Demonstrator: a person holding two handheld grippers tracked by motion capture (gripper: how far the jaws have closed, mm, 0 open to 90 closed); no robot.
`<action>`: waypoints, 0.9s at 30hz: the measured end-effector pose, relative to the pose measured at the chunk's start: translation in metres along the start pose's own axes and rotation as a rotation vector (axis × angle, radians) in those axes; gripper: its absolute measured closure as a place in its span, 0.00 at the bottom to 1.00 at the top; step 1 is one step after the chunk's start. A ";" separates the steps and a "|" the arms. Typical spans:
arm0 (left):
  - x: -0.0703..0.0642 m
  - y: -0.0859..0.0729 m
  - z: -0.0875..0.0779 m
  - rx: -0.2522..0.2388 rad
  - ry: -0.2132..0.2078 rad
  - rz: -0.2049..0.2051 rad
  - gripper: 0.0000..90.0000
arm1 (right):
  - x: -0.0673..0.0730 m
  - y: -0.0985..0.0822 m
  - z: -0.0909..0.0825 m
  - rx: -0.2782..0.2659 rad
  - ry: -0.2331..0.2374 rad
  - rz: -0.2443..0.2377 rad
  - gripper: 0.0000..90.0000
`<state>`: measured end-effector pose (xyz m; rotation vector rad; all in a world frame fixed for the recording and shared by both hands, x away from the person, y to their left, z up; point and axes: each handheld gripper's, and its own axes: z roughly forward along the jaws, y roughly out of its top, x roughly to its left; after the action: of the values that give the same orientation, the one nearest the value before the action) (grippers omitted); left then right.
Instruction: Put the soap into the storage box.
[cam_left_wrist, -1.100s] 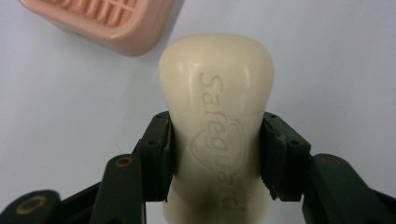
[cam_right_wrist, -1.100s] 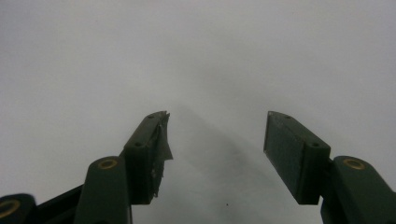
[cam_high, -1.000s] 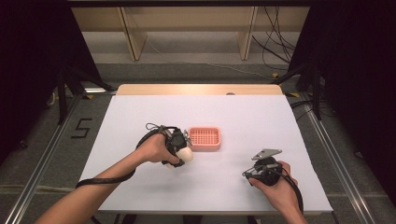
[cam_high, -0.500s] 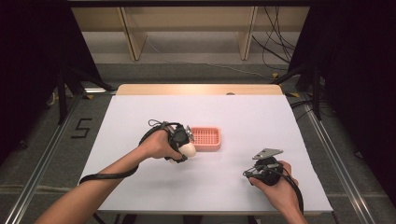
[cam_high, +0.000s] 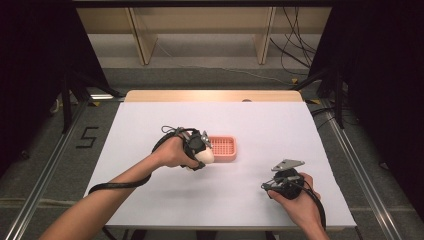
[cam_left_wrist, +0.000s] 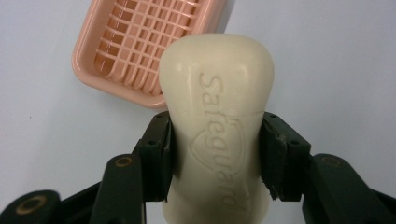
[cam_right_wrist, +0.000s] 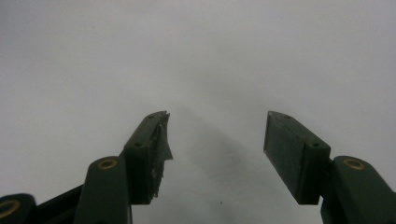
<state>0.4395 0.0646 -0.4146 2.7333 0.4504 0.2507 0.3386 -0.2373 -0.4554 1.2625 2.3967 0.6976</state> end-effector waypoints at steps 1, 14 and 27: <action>0.001 0.000 0.000 -0.008 0.003 -0.001 0.55 | 0.000 0.000 0.000 -0.001 -0.001 -0.001 0.45; 0.005 0.005 0.002 -0.038 0.018 -0.024 0.55 | 0.000 0.000 0.000 -0.001 -0.003 -0.004 0.45; 0.014 0.007 0.005 -0.054 0.022 -0.019 0.55 | 0.000 -0.001 0.000 -0.002 -0.002 -0.007 0.45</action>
<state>0.4556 0.0611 -0.4150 2.6751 0.4681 0.2844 0.3383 -0.2379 -0.4557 1.2528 2.3975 0.6961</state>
